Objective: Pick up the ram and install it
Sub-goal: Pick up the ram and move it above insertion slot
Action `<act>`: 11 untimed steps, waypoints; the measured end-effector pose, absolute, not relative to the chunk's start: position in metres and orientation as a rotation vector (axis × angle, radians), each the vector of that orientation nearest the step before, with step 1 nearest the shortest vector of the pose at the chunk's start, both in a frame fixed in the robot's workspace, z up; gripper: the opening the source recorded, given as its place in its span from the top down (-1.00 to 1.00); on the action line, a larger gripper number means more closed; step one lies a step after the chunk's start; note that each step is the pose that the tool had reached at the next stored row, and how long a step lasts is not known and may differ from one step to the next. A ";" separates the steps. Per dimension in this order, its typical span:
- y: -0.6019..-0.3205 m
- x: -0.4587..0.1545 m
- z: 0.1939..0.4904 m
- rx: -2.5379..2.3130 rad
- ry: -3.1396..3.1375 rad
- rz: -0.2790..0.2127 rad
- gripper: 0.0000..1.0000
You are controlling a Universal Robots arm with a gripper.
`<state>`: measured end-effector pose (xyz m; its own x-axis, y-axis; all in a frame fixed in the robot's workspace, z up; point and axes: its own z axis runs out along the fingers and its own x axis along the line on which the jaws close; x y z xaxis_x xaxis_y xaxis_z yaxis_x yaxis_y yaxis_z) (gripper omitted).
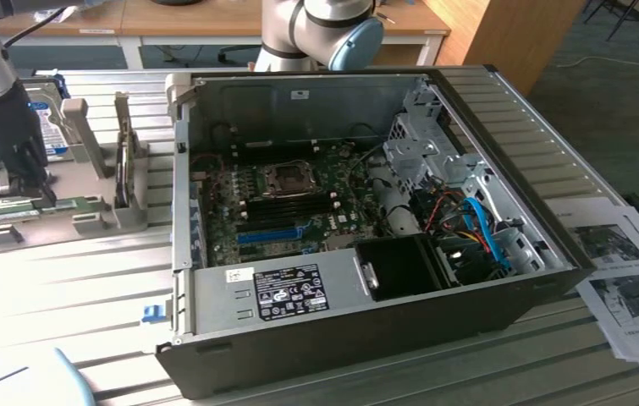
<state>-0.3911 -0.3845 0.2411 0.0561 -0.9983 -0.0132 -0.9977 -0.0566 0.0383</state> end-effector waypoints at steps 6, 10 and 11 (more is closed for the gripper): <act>-0.384 -0.391 0.249 2.268 -2.146 -0.056 0.78; -0.384 -0.391 0.254 2.266 -2.147 -0.055 0.78; -0.384 -0.391 0.255 2.266 -2.147 -0.055 0.78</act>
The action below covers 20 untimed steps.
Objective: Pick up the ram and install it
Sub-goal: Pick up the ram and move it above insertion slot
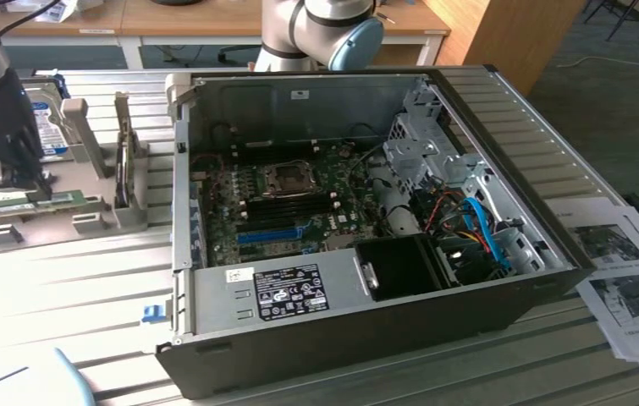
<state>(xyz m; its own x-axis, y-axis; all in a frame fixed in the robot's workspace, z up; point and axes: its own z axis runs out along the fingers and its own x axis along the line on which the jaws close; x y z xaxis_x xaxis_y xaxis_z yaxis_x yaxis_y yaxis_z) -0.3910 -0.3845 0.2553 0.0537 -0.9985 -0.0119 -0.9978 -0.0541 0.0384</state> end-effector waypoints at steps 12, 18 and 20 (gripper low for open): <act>-0.384 -0.391 0.271 2.262 -2.147 -0.050 0.78; -0.384 -0.391 0.279 2.259 -2.146 -0.047 0.78; -0.384 -0.391 0.282 2.259 -2.146 -0.046 0.78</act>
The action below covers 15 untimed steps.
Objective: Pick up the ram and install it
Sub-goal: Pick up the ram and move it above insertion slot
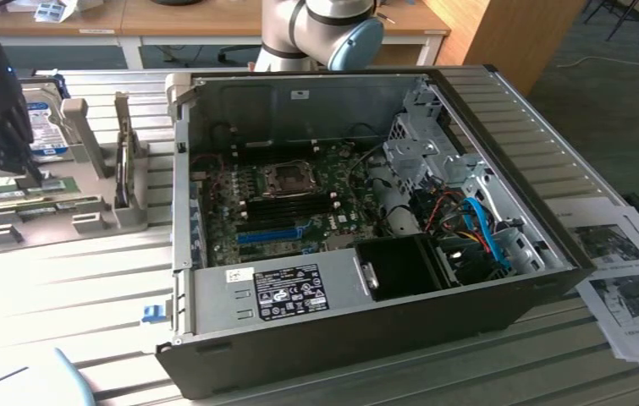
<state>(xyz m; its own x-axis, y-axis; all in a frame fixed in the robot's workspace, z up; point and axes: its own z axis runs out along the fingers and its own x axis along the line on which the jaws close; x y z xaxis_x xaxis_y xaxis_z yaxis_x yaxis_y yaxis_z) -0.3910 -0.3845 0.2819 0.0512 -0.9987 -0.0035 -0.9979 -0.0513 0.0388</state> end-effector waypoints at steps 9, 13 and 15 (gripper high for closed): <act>-0.384 -0.391 0.295 2.257 -2.145 -0.043 0.78; -0.384 -0.391 0.300 2.257 -2.145 -0.043 0.78; -0.384 -0.391 0.303 2.256 -2.145 -0.042 0.78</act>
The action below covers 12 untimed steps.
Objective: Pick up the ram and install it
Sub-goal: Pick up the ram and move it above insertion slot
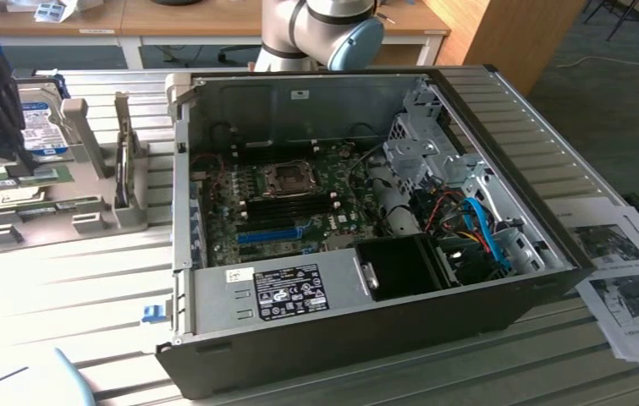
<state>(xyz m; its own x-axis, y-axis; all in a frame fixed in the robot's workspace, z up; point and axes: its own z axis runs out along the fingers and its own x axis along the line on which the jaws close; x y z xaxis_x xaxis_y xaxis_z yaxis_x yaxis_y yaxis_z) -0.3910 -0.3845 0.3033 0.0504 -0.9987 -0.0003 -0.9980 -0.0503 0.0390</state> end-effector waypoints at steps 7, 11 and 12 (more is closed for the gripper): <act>-0.384 -0.391 0.313 2.255 -2.145 -0.040 0.78; -0.384 -0.391 0.320 2.254 -2.144 -0.039 0.78; -0.384 -0.391 0.321 2.254 -2.144 -0.039 0.78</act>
<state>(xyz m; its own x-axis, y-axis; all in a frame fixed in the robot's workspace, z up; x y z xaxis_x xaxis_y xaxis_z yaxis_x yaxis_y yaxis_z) -0.3910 -0.3845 0.3212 0.0500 -0.9987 0.0030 -0.9980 -0.0498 0.0391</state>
